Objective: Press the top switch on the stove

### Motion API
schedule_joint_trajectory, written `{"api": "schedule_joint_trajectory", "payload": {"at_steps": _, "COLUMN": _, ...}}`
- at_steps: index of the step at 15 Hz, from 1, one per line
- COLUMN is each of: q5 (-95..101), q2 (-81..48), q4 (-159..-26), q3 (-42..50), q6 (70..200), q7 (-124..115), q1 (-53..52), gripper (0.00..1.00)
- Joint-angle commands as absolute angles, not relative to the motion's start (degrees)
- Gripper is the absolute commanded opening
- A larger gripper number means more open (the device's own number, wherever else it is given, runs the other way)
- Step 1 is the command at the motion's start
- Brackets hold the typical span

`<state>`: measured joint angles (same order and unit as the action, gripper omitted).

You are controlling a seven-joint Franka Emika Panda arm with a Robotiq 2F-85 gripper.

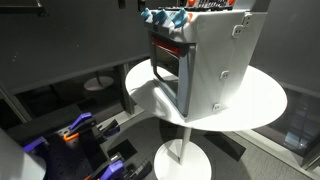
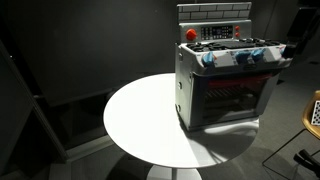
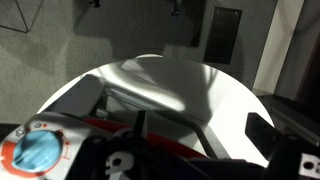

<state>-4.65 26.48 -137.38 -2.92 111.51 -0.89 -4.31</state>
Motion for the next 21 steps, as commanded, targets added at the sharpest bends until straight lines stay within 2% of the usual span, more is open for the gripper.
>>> {"api": "schedule_joint_trajectory", "payload": {"at_steps": 1, "q5": -4.1, "q2": 25.3, "q4": -133.1, "q3": -2.8, "q6": 112.2, "q7": 0.4, "q1": -4.1, "gripper": 1.0}}
{"api": "schedule_joint_trajectory", "payload": {"at_steps": 21, "q5": 0.0, "q2": 9.1, "q4": -112.7, "q3": 2.6, "q6": 127.3, "q7": 8.3, "q1": 0.2, "gripper": 1.0}}
